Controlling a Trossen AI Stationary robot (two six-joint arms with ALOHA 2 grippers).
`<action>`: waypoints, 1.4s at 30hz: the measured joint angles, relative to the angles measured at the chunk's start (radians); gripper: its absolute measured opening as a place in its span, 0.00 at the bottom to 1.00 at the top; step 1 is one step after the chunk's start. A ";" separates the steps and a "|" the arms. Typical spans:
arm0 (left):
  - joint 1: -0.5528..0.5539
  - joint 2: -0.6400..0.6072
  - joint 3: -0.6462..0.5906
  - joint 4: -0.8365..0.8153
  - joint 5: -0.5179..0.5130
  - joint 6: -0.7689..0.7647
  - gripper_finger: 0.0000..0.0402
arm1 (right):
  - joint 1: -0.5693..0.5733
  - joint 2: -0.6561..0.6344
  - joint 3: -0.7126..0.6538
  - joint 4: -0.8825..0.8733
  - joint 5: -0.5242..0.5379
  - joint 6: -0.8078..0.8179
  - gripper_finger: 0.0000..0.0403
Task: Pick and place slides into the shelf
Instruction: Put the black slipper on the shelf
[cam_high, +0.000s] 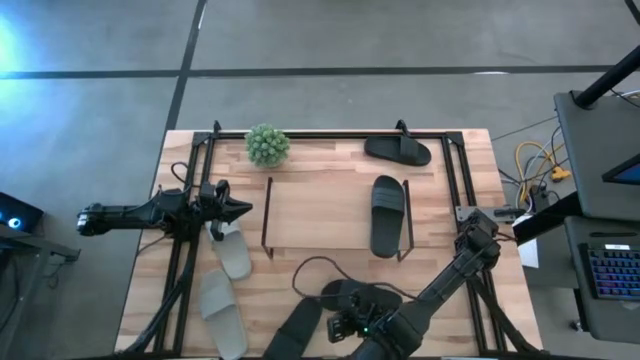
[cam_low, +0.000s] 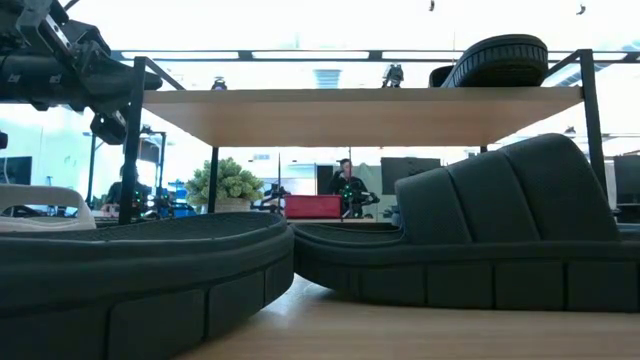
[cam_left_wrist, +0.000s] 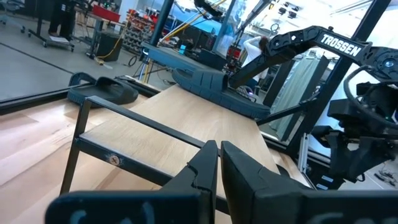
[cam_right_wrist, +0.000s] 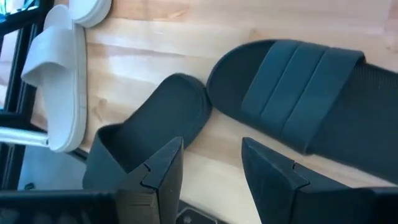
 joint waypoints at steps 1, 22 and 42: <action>0.000 0.000 0.000 0.000 0.000 0.000 0.02 | -0.001 0.000 -0.002 0.001 0.002 -0.001 0.39; 0.000 0.000 0.000 0.000 0.000 0.000 0.02 | -0.100 -0.013 -0.002 0.115 -0.222 -0.680 0.36; 0.000 0.000 0.000 0.000 0.000 0.000 0.02 | -0.143 -0.011 -0.006 0.342 -0.230 -1.004 0.29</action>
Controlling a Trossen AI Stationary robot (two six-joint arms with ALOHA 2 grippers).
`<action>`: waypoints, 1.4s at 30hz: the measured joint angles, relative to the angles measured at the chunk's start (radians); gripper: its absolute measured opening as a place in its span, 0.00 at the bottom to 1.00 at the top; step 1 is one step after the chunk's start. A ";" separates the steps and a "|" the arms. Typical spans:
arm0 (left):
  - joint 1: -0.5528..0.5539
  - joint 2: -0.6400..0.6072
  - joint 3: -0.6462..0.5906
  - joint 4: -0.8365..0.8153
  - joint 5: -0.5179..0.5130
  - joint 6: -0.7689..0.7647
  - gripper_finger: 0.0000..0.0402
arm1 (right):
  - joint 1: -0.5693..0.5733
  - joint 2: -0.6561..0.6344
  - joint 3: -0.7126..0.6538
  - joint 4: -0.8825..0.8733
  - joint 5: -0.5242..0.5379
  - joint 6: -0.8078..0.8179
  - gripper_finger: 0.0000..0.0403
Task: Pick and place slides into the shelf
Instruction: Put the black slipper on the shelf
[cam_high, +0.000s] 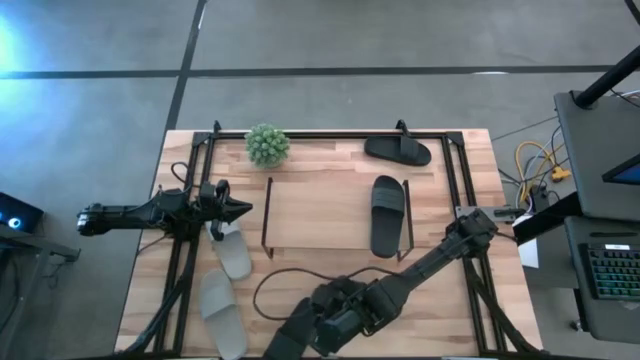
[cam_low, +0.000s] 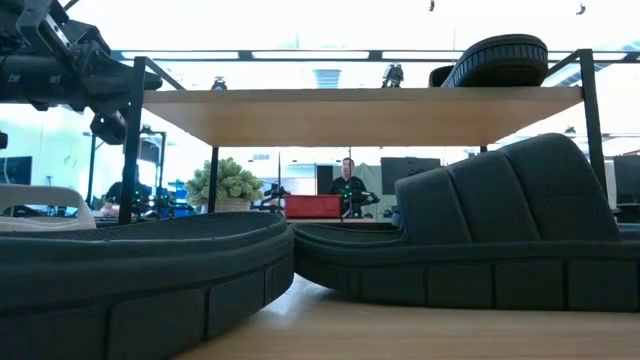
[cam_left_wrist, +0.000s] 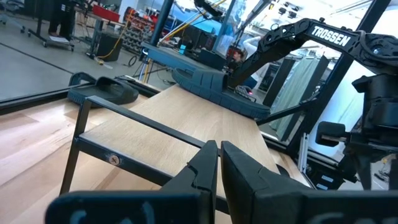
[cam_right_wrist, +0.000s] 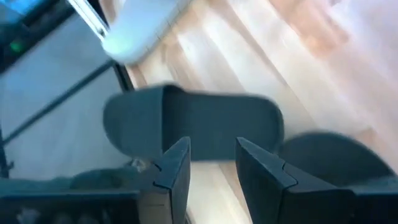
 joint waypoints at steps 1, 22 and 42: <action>0.000 0.000 0.000 0.000 0.000 0.000 0.02 | 0.000 0.000 0.000 0.007 0.026 0.005 0.30; 0.000 0.001 0.000 0.000 0.000 0.000 0.02 | -0.153 0.118 -0.017 0.326 -0.568 -0.036 0.23; 0.000 0.000 0.000 0.000 0.000 0.000 0.02 | -0.174 0.202 -0.018 0.429 -0.658 -0.061 0.23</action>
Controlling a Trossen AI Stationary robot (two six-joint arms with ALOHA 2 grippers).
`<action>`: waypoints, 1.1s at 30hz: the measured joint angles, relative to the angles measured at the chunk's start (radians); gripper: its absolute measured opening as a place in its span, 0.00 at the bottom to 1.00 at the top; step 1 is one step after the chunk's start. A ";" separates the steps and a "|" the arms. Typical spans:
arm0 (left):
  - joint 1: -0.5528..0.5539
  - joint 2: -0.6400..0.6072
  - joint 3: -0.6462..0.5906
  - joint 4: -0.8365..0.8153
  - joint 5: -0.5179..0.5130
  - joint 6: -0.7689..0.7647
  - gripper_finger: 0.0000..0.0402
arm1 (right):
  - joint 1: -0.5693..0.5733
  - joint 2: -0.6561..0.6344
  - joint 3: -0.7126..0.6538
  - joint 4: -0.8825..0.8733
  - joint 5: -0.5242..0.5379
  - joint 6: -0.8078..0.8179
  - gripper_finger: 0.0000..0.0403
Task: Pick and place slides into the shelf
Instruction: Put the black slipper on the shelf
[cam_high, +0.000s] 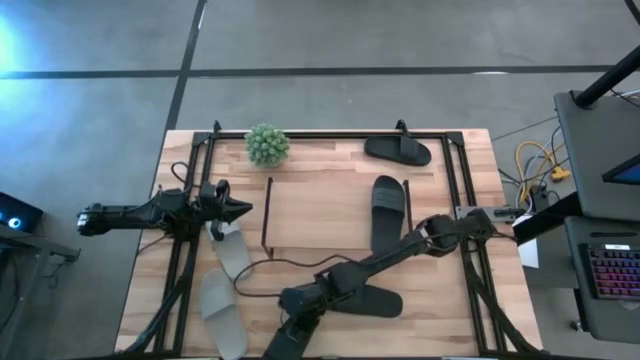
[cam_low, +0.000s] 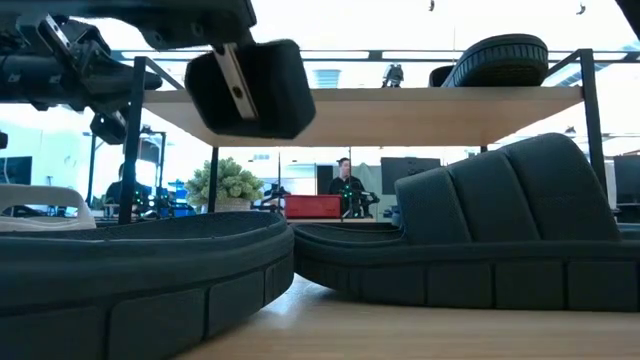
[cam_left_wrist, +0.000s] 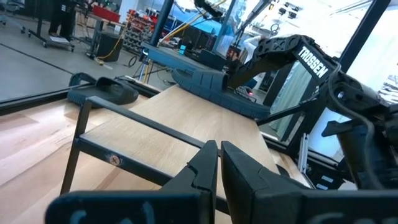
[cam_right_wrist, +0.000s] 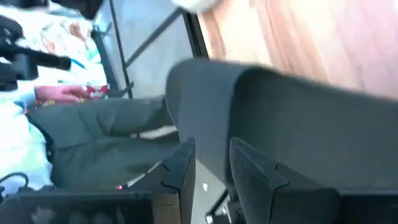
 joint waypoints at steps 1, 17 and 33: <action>0.000 0.000 0.000 0.000 0.000 0.000 0.02 | 0.000 0.000 0.000 0.003 0.016 0.000 0.23; 0.000 0.000 0.000 0.000 0.000 0.000 0.02 | 0.029 0.000 -0.004 0.028 0.111 0.061 0.23; 0.000 -0.001 0.000 0.000 0.000 0.000 0.02 | 0.057 -0.004 -0.086 0.110 0.163 0.088 0.23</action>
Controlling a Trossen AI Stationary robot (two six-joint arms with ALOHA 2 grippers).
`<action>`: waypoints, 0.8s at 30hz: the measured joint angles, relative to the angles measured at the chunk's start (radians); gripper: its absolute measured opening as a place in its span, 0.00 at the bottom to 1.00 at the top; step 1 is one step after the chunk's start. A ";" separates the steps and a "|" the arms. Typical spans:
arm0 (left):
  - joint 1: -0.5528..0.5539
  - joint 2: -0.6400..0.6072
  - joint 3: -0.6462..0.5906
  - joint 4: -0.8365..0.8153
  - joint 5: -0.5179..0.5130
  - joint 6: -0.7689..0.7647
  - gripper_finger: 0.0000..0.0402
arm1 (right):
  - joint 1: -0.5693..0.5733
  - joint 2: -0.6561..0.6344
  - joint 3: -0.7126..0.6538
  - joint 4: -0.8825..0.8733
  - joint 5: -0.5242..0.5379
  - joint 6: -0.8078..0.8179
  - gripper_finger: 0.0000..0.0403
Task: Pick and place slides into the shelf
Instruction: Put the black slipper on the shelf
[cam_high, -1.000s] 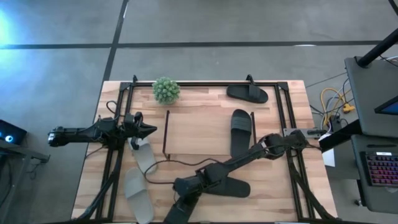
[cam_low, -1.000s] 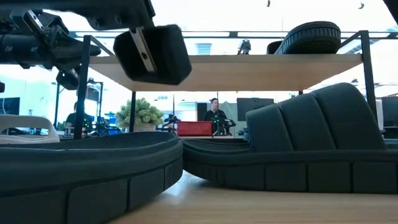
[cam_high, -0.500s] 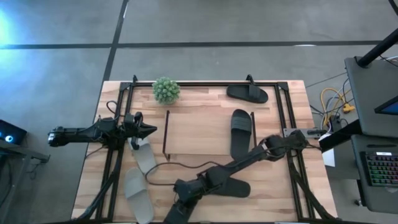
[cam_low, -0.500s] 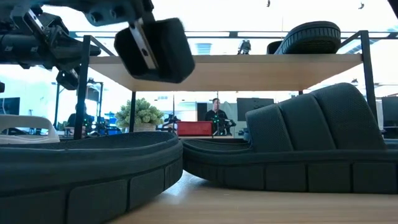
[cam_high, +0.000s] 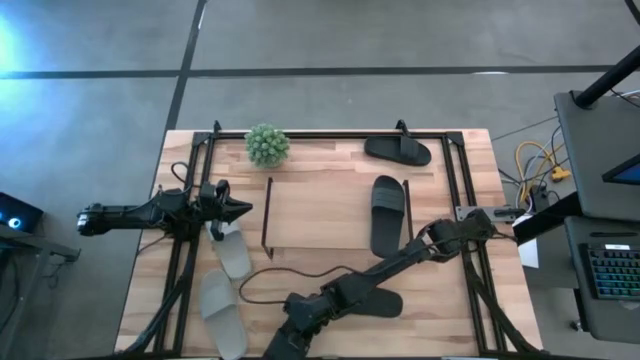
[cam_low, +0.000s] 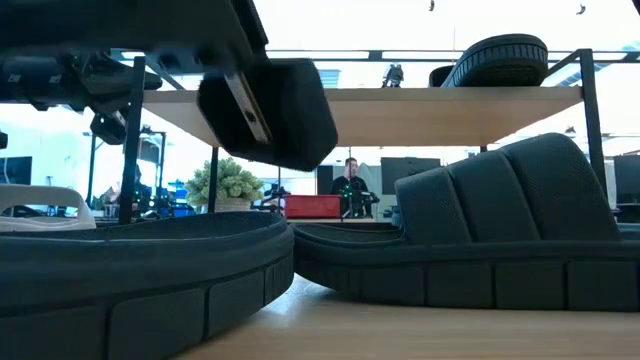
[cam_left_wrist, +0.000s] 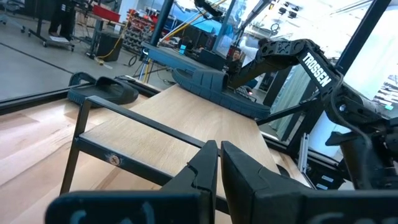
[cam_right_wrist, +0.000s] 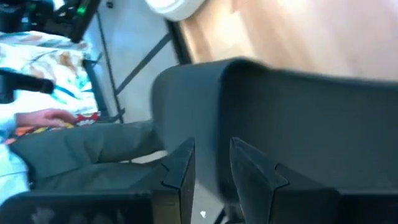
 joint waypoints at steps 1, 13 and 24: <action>0.000 0.000 0.000 0.000 0.000 0.000 0.02 | 0.002 0.000 -0.009 0.018 -0.002 0.008 0.23; 0.000 0.000 0.000 0.000 0.000 0.000 0.02 | 0.009 0.000 -0.056 0.118 -0.001 0.021 0.23; 0.000 0.000 0.000 0.000 0.000 0.000 0.02 | 0.027 0.000 -0.065 0.155 -0.001 0.016 0.23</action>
